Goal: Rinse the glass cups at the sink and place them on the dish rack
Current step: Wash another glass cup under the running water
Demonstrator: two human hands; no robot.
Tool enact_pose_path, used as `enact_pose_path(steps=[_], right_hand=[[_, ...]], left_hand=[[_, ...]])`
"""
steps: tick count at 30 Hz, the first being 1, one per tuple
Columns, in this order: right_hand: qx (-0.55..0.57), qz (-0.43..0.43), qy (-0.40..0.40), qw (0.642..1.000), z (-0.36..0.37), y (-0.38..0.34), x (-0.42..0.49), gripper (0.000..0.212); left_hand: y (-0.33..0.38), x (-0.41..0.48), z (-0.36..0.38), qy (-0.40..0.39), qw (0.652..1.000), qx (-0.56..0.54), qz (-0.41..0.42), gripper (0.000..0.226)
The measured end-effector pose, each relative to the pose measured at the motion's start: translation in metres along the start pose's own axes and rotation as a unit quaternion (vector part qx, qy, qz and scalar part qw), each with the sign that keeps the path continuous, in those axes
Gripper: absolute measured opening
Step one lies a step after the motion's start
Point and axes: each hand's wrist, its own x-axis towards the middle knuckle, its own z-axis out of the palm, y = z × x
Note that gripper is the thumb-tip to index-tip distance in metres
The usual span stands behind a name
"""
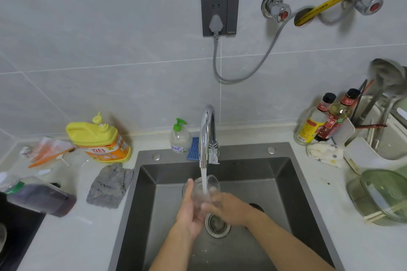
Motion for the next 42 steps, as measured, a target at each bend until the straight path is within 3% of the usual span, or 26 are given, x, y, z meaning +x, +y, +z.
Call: enact_pose_path(steps=[2, 5, 10, 13, 17, 19, 23, 26, 29, 32, 34, 38, 42], right_hand=[[-0.043, -0.010, 0.006, 0.999, 0.000, -0.005, -0.001, 0.044], [0.002, 0.006, 0.028, 1.000, 0.005, -0.026, -0.001, 0.046], [0.235, 0.077, 0.034, 0.968, 0.009, -0.032, -0.003, 0.050], [0.131, 0.041, 0.012, 0.990, 0.003, -0.023, -0.004, 0.044], [-0.008, 0.029, 0.012, 0.999, -0.001, -0.026, -0.002, 0.060], [0.015, 0.024, 0.020, 0.999, 0.000, -0.041, -0.004, 0.055], [0.177, 0.052, -0.003, 0.983, -0.003, -0.048, -0.011, 0.034], [0.123, 0.021, -0.008, 0.992, -0.001, -0.027, -0.010, 0.015], [0.051, 0.036, 0.022, 0.998, 0.007, -0.015, -0.002, 0.031], [0.122, 0.053, 0.059, 0.989, 0.008, -0.026, 0.004, 0.054], [0.170, 0.075, 0.035, 0.982, 0.007, -0.025, 0.004, 0.047], [0.079, 0.045, 0.006, 0.996, 0.007, -0.006, 0.000, 0.021], [0.104, 0.074, 0.062, 0.990, 0.006, -0.014, 0.008, 0.039]], left_hand=[[0.000, 0.001, -0.001, 0.009, 1.000, -0.004, -0.007, 0.060], [0.003, -0.001, 0.004, 0.015, 0.999, -0.021, -0.020, 0.068], [0.008, -0.004, 0.006, 0.003, 1.000, -0.002, 0.014, 0.047], [0.009, -0.006, 0.005, -0.001, 1.000, -0.008, 0.000, 0.052], [0.005, -0.004, 0.003, 0.007, 1.000, -0.027, -0.011, 0.059], [0.001, -0.002, 0.003, 0.025, 0.999, -0.031, -0.013, 0.063], [0.003, 0.000, 0.001, 0.025, 1.000, -0.017, -0.006, 0.053], [0.006, 0.003, -0.001, -0.001, 1.000, -0.022, -0.014, 0.057], [0.002, 0.005, 0.000, 0.001, 1.000, -0.025, -0.016, 0.059], [-0.005, 0.007, 0.003, 0.003, 0.999, -0.029, -0.018, 0.062], [-0.004, 0.007, 0.006, 0.005, 1.000, -0.026, -0.015, 0.059], [0.004, 0.010, 0.010, 0.012, 0.997, -0.059, -0.046, 0.060], [0.000, 0.013, 0.008, 0.022, 0.997, -0.043, -0.061, 0.057]])
